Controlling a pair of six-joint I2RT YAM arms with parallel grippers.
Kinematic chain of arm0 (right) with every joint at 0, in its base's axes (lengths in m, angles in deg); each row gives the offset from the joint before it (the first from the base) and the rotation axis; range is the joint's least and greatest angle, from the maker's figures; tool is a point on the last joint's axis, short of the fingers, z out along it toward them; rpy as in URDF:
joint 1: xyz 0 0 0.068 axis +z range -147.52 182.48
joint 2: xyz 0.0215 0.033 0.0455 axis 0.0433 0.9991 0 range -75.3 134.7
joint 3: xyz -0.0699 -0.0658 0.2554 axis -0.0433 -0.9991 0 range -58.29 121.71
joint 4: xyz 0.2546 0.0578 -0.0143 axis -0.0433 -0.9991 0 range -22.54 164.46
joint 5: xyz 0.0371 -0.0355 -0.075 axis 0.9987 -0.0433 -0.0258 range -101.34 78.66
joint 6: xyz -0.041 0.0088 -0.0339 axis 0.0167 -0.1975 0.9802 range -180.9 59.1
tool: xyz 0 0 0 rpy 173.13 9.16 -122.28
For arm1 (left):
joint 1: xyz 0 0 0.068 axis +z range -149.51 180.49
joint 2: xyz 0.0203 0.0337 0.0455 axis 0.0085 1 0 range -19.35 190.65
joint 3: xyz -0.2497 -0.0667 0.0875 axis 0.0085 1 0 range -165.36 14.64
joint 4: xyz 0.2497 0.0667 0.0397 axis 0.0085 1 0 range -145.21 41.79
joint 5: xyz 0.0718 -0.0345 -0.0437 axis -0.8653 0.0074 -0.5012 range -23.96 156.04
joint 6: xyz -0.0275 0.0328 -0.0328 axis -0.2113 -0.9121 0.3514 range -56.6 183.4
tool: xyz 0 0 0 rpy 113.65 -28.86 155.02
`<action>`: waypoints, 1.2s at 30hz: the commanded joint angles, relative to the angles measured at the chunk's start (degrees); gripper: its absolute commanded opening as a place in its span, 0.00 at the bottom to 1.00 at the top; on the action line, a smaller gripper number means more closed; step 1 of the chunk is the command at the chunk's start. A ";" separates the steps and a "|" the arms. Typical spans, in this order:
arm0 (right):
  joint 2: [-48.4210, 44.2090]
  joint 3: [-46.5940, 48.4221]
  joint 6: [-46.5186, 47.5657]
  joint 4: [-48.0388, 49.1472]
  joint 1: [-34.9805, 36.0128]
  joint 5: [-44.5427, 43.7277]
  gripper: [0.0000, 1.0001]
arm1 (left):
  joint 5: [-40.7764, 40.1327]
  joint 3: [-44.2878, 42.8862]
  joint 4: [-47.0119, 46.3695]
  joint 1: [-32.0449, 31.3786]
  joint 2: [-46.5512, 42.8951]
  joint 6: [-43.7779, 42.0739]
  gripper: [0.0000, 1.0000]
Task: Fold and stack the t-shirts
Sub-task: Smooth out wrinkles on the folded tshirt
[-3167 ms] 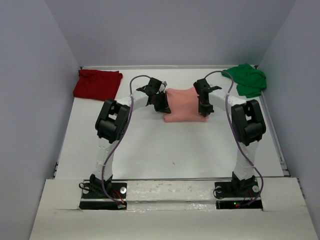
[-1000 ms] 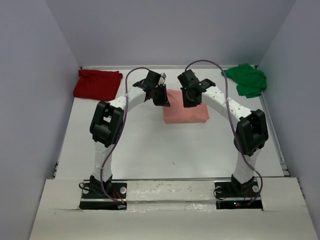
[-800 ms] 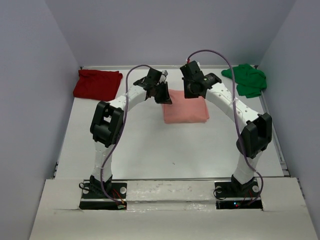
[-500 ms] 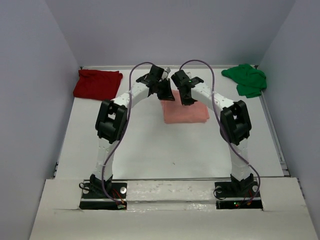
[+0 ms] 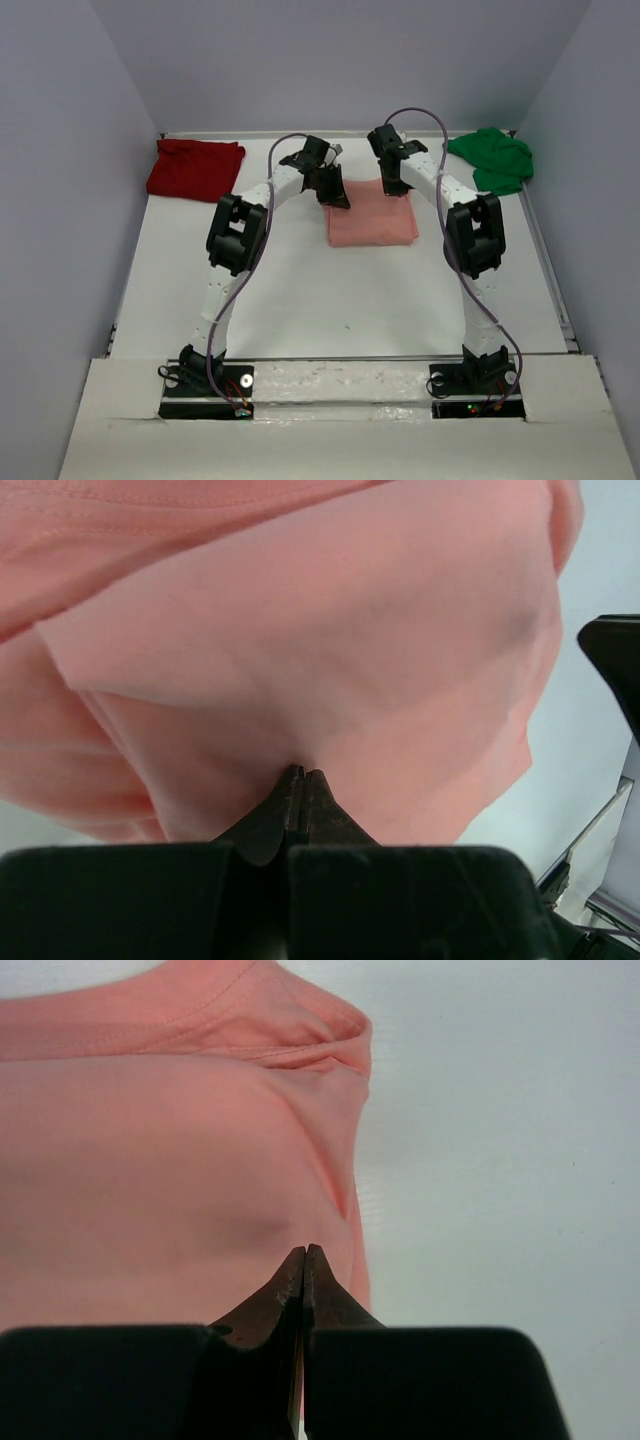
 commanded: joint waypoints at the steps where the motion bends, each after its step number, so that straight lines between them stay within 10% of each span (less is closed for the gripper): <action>1: 1.27 1.33 1.15 1.21 -1.14 1.05 0.00 | 2.01 -2.81 0.87 1.40 0.84 0.22 0.00; 16: 9.28 0.81 -1.14 2.27 -1.67 6.24 0.00 | 1.66 0.70 0.43 2.02 -0.12 -0.39 0.00; 29: -1.35 6.08 1.85 -1.16 -1.67 0.79 0.00 | -7.21 5.53 0.00 1.41 -10.31 -2.41 0.00; 32: -5.74 5.47 1.85 -1.25 -1.67 1.14 0.02 | -10.37 6.16 1.30 0.97 -14.62 -3.82 0.14; 36: -11.98 3.54 1.85 -1.60 -1.67 2.54 0.33 | -16.08 7.73 3.59 0.88 -18.93 -4.96 0.36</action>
